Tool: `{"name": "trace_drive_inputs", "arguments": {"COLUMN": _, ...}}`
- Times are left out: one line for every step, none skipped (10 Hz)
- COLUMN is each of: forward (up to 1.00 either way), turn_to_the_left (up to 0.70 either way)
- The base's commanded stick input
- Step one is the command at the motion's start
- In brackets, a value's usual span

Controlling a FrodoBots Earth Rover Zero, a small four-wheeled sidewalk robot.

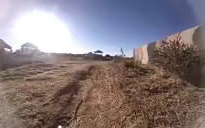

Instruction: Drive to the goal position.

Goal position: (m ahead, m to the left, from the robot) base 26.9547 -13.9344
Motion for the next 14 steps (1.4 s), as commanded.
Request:
{"name": "trace_drive_inputs", "arguments": {"forward": 0.00, "turn_to_the_left": 0.00}}
{"name": "trace_drive_inputs", "arguments": {"forward": 0.00, "turn_to_the_left": 0.00}}
{"name": "trace_drive_inputs", "arguments": {"forward": 0.00, "turn_to_the_left": 0.00}}
{"name": "trace_drive_inputs", "arguments": {"forward": 0.00, "turn_to_the_left": 0.00}}
{"name": "trace_drive_inputs", "arguments": {"forward": 0.40, "turn_to_the_left": 0.00}}
{"name": "trace_drive_inputs", "arguments": {"forward": 0.50, "turn_to_the_left": 0.00}}
{"name": "trace_drive_inputs", "arguments": {"forward": 0.50, "turn_to_the_left": 0.00}}
{"name": "trace_drive_inputs", "arguments": {"forward": 0.50, "turn_to_the_left": 0.00}}
{"name": "trace_drive_inputs", "arguments": {"forward": 0.50, "turn_to_the_left": 0.00}}
{"name": "trace_drive_inputs", "arguments": {"forward": 0.50, "turn_to_the_left": 0.00}}
{"name": "trace_drive_inputs", "arguments": {"forward": 0.50, "turn_to_the_left": 0.00}}
{"name": "trace_drive_inputs", "arguments": {"forward": 0.50, "turn_to_the_left": 0.00}}
{"name": "trace_drive_inputs", "arguments": {"forward": 0.50, "turn_to_the_left": 0.00}}
{"name": "trace_drive_inputs", "arguments": {"forward": 0.50, "turn_to_the_left": 0.00}}
